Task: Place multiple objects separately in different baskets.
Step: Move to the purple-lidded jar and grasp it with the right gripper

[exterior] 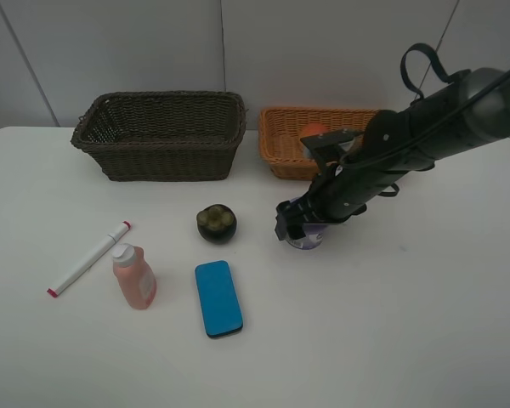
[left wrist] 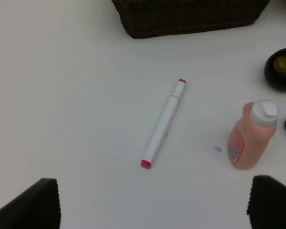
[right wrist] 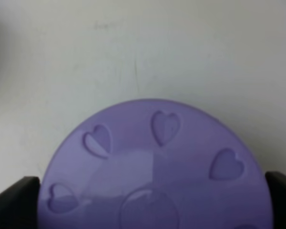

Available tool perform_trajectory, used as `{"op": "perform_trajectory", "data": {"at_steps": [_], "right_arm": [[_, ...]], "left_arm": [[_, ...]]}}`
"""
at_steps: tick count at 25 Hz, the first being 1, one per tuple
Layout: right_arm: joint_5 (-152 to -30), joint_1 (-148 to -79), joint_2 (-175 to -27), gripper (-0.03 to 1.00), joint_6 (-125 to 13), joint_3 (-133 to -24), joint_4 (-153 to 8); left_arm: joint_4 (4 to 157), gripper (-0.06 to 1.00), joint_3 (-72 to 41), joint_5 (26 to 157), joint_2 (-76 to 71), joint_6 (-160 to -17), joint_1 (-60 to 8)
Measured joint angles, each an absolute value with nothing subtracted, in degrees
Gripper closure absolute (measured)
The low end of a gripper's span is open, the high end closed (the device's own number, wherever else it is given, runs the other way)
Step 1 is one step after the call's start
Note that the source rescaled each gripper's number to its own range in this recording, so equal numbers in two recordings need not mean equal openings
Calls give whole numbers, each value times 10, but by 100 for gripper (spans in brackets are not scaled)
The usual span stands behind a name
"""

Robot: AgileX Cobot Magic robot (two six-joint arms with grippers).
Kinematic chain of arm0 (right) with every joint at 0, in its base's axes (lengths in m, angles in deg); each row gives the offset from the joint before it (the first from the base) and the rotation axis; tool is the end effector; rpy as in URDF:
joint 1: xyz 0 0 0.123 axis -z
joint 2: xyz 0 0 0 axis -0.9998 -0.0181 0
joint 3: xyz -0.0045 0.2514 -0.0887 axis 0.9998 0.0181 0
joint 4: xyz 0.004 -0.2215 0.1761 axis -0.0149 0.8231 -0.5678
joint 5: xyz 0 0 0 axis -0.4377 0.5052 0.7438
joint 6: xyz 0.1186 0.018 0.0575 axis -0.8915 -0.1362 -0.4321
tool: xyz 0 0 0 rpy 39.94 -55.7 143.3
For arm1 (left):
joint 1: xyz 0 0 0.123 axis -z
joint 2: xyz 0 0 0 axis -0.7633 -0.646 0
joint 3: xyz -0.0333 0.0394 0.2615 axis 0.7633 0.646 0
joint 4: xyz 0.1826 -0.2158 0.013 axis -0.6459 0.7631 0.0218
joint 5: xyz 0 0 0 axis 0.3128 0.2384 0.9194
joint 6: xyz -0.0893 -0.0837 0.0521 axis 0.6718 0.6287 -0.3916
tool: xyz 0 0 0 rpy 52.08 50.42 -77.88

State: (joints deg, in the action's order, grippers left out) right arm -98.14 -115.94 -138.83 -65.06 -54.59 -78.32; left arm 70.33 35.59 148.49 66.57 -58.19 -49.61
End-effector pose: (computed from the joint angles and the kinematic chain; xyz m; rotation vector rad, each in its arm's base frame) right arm 0.3370 0.1817 0.0315 -0.6808 2.6499 0.2220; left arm 0.0892 -0.0072 0.2681 0.0687 2.1076 -0.0374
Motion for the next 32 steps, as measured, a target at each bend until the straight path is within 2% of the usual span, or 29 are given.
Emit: {"op": "perform_trajectory", "data": {"at_steps": [2,3,4,5,32], "right_arm": [[-981,-1159,-1388,11,-651,-546,-783],[-981,-1159,-1388,21,-651,-546,-783],[-981,-1159,-1388,38,-651,-546,-783],[-981,-1159,-1388,46,-651,-546,-784],[-984,-1159,-1387,46,-651,-546,-784]], "left_arm": [[703,-6,356,1485,666,-582,-496],[703,-6,356,1485,666,-582,-496],[703,-6,356,1485,666,-582,-496],[703,-6,356,1485,666,-582,-496],[703,-6,356,1485,666,-582,-496]]}}
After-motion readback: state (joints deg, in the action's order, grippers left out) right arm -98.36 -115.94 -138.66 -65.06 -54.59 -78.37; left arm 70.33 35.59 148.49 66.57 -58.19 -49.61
